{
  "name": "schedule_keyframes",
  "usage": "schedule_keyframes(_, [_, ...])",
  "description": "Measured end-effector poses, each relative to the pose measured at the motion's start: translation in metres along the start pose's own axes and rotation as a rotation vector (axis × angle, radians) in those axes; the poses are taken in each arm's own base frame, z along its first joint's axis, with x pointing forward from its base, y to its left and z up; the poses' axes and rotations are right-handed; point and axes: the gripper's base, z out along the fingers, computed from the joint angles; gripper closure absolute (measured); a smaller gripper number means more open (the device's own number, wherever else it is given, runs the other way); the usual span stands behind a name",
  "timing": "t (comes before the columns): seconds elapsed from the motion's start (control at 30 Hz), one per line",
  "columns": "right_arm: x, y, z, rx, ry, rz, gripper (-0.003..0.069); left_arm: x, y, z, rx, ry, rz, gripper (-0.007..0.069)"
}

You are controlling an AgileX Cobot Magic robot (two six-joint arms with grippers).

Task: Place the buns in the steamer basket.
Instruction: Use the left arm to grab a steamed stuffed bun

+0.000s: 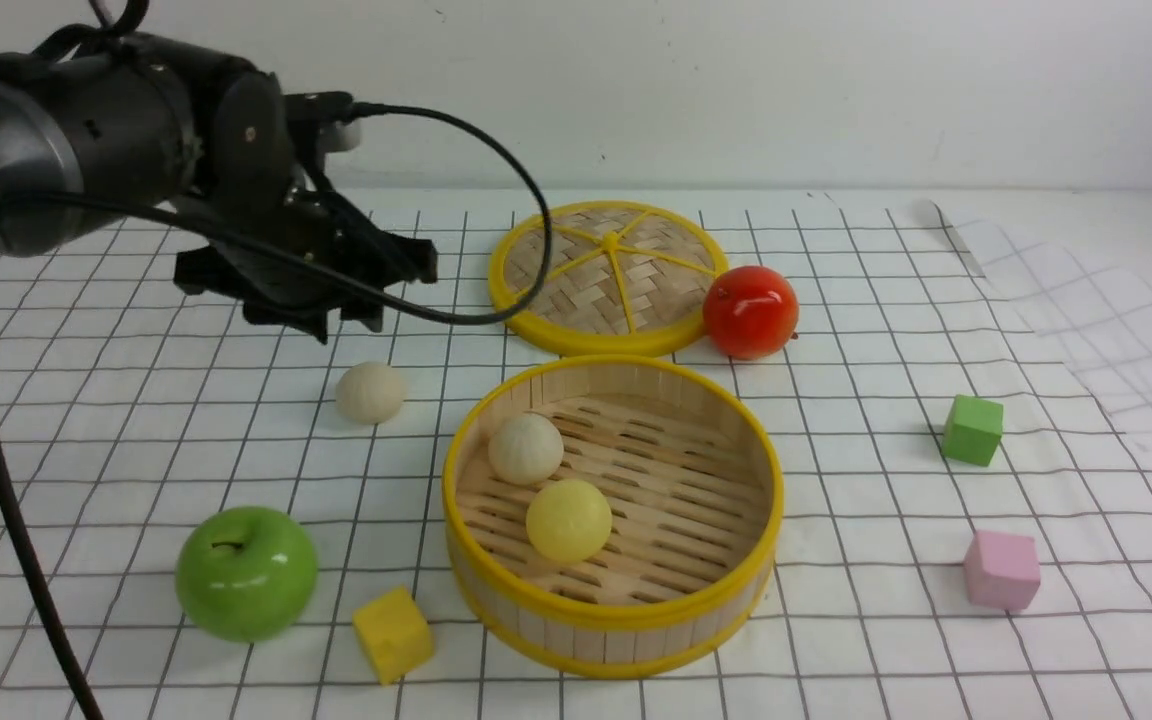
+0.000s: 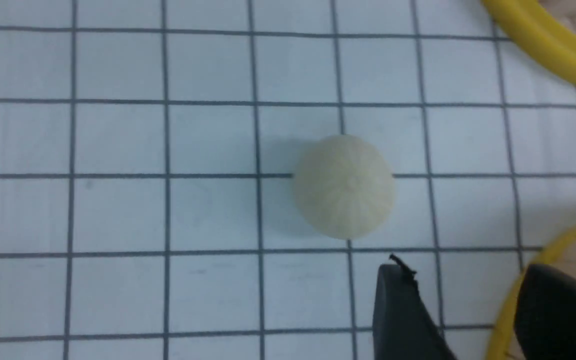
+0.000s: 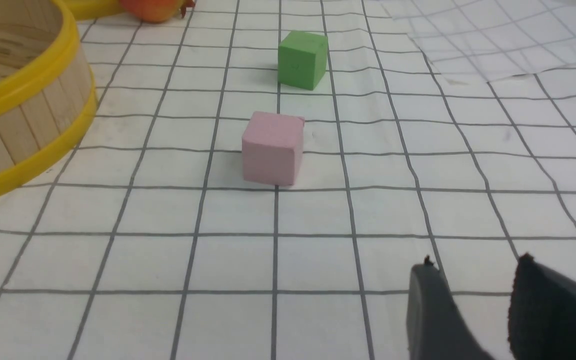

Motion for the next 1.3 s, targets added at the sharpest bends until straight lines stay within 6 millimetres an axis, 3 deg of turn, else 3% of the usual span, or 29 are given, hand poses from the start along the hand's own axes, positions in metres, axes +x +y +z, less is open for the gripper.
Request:
schedule_keyframes(0.13, [0.000, 0.000, 0.000, 0.000, 0.000, 0.000, 0.0419, -0.005, 0.009, 0.020, 0.016, 0.012, -0.032, 0.0305])
schedule_keyframes(0.43, [0.000, 0.000, 0.000, 0.000, 0.000, 0.000, 0.0419, -0.022, 0.004, 0.057, 0.028, 0.019, -0.002, 0.0305])
schedule_keyframes(1.07, [0.000, 0.000, 0.000, 0.000, 0.000, 0.000, 0.0419, -0.005, 0.013, 0.098, 0.007, 0.124, -0.029, 0.0313])
schedule_keyframes(1.23, [0.000, 0.000, 0.000, 0.000, 0.000, 0.000, 0.0419, -0.003, 0.013, 0.101, 0.003, 0.137, -0.027, 0.0392])
schedule_keyframes(1.3, [0.000, 0.000, 0.000, 0.000, 0.000, 0.000, 0.0419, -0.004, 0.013, 0.100, 0.004, 0.135, -0.027, 0.0456])
